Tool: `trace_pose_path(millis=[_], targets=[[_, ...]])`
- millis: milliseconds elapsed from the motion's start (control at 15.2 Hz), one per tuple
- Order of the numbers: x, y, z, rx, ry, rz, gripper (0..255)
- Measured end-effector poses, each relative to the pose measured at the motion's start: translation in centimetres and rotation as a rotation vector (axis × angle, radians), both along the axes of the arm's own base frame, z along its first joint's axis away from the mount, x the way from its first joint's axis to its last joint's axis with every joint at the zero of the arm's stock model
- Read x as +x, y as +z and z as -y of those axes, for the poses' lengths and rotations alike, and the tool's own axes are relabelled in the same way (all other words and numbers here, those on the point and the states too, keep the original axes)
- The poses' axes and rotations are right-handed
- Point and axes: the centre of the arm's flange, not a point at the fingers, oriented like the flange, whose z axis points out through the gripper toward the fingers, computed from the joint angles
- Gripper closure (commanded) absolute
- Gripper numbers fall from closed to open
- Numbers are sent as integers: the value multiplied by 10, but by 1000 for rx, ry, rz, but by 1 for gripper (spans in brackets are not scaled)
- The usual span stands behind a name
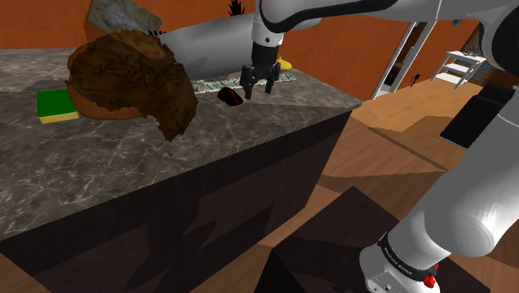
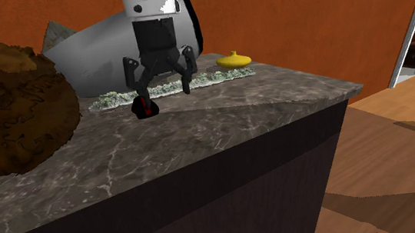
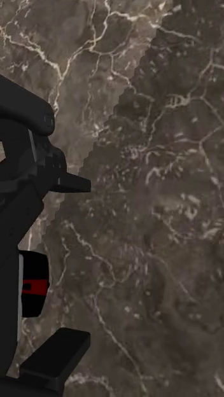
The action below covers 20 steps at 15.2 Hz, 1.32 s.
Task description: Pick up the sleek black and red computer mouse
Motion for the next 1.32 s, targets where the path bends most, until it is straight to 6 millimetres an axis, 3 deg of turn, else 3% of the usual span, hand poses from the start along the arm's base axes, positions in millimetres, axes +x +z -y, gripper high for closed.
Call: trace_pose_path(millis=[528,1056,1122,1320], targets=[[93,-9,-33,13,-11,35,0],[100,-18,-38,22,-14,89,0],[99,-19,-38,23,-13,93,255],[102,-21,-39,19,-18,100,255]])
